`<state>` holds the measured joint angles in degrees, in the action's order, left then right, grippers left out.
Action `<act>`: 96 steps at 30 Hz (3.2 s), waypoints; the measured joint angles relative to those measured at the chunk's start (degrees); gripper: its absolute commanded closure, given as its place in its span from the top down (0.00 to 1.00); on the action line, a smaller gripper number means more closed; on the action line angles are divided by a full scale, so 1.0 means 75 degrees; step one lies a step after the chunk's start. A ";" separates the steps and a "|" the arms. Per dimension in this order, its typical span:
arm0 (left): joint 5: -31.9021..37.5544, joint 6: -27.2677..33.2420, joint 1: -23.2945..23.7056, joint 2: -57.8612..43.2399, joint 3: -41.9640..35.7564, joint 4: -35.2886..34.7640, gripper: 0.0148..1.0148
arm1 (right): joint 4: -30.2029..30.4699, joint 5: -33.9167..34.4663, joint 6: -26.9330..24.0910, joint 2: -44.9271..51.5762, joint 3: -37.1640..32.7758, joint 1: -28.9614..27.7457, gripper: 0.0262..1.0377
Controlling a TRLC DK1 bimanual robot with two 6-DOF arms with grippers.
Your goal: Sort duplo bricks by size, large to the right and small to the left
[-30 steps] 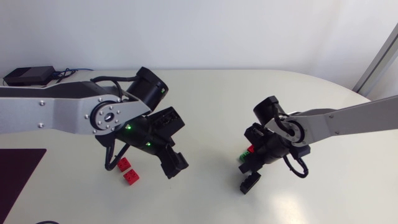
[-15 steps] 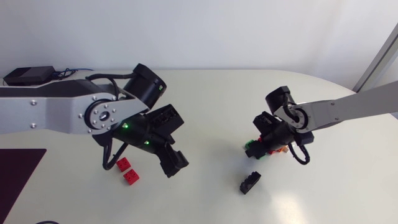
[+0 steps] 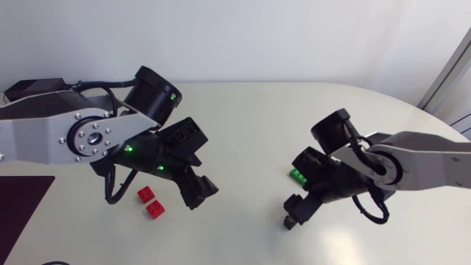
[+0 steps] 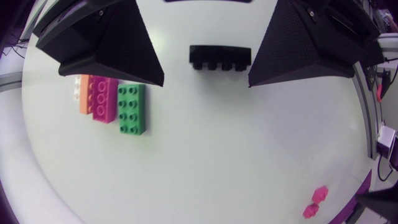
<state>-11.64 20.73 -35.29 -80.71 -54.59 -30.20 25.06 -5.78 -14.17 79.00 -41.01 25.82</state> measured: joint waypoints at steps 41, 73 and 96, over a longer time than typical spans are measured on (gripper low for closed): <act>0.0000 0.0000 0.0000 0.0119 0.0216 0.0003 0.96 | -0.0726 0.0172 0.0452 0.0268 0.0134 -0.0848 0.34; 0.0000 0.0093 0.1521 0.1524 0.1498 -0.0152 0.96 | -0.1620 0.0178 0.0350 0.1597 -0.1148 -0.2570 0.96; 0.0006 0.0090 0.2565 0.1990 0.3209 0.0527 0.94 | -0.1303 0.0172 0.0583 -0.0973 -0.0015 -0.2387 0.96</act>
<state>-11.60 21.41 -16.05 -65.78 -30.52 -26.24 15.29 -4.49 -9.80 71.70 -41.12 7.92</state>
